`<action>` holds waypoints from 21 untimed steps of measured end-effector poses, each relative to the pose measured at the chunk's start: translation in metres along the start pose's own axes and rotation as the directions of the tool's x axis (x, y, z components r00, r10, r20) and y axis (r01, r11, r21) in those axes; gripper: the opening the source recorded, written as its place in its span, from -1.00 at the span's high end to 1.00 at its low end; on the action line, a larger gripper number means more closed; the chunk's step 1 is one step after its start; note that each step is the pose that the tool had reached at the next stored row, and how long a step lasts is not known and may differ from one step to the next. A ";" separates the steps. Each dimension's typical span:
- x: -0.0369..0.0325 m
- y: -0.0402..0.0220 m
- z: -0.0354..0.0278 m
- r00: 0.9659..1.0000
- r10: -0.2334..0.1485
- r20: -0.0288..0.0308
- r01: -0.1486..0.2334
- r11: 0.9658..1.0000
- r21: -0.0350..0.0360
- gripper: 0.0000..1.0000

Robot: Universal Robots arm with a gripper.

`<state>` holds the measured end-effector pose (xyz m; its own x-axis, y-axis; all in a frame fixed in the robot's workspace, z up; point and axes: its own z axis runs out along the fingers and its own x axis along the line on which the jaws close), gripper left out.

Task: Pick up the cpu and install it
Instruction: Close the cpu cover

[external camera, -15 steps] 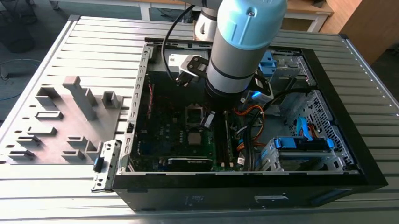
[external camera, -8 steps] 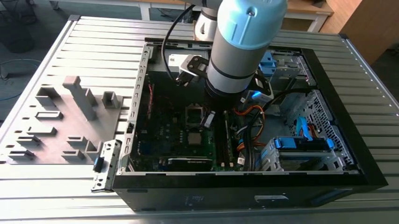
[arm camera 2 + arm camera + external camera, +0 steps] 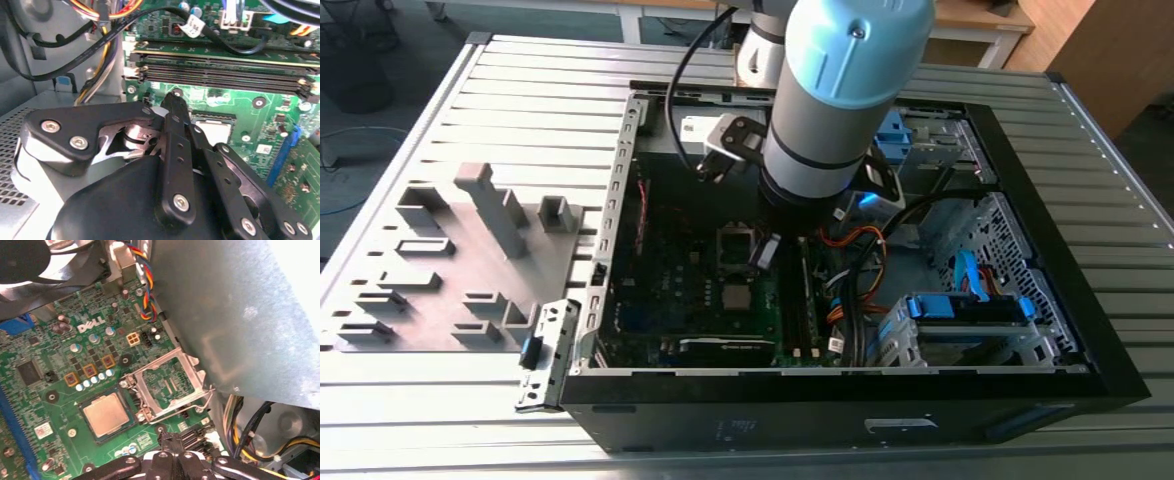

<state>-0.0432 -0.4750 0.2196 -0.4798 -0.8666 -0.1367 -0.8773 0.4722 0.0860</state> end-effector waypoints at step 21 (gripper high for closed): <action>-0.0090 0.0104 0.0051 0.999 0.027 0.019 -0.027 1.000 -0.005 0.79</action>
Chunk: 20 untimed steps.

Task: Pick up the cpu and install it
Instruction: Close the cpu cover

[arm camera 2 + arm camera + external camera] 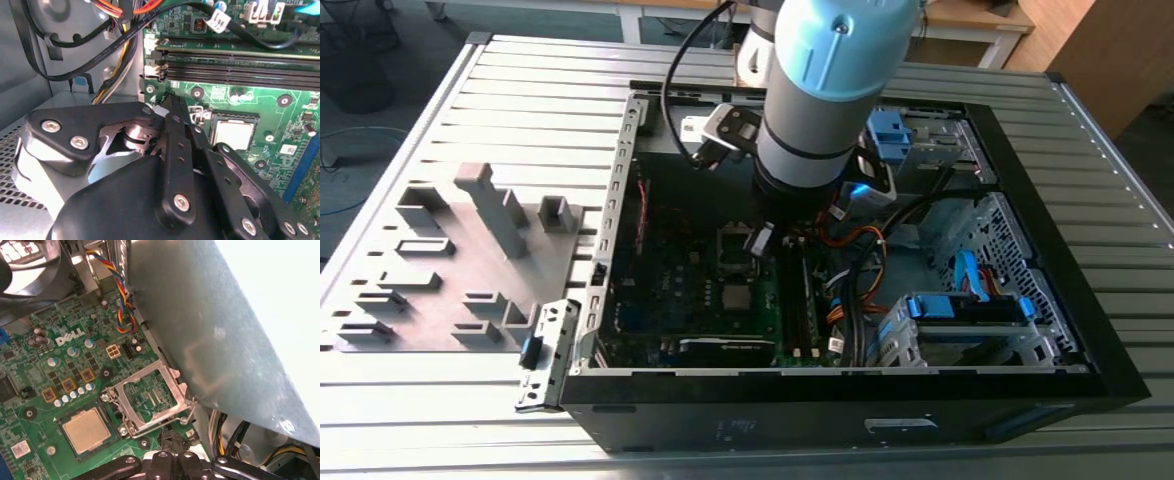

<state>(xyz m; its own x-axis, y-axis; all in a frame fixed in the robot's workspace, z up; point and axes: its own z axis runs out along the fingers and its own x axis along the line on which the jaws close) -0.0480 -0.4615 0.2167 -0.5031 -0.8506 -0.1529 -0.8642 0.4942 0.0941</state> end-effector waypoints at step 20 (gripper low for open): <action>-0.0101 0.0069 0.0108 0.995 0.100 0.012 -0.101 0.995 0.018 0.79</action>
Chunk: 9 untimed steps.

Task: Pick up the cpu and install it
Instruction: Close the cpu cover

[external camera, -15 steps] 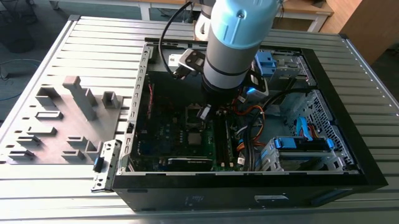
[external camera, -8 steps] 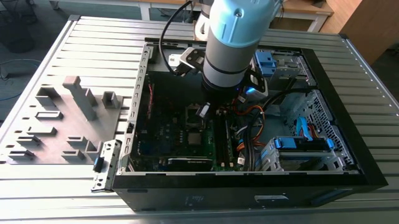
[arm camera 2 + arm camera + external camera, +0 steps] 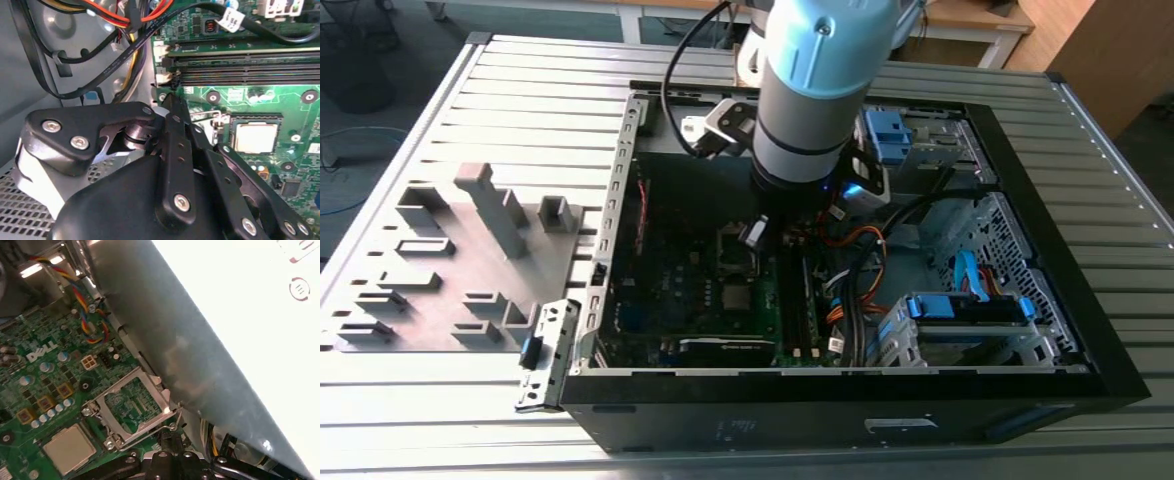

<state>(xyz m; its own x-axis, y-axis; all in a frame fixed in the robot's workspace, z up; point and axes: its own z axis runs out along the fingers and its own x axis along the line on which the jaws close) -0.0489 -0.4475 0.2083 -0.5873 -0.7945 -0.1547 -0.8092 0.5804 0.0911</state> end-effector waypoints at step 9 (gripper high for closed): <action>0.0001 0.0075 0.0029 1.000 0.010 -0.001 -0.010 1.000 0.003 0.79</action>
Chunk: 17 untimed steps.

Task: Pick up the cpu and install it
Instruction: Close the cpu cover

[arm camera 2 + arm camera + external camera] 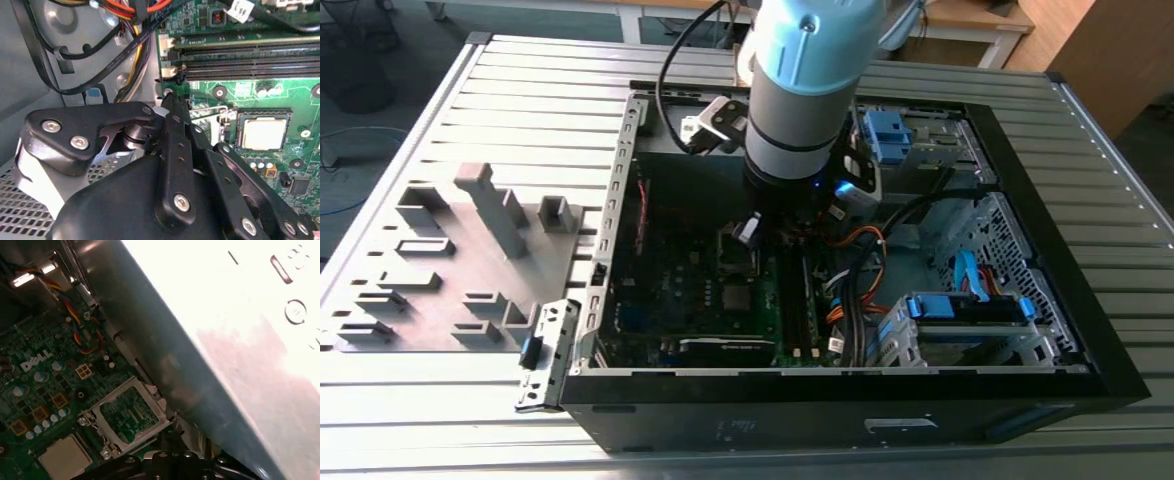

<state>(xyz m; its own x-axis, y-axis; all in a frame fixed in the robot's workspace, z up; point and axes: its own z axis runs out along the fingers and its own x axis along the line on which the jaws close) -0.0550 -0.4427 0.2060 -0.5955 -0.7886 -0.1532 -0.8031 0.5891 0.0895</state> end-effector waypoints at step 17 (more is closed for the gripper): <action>0.0018 0.0016 0.0023 1.000 0.005 -0.005 -0.005 1.000 0.004 0.79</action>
<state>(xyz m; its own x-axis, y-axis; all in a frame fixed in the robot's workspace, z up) -0.0573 -0.4428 0.2036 -0.5995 -0.7865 -0.1480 -0.8001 0.5937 0.0859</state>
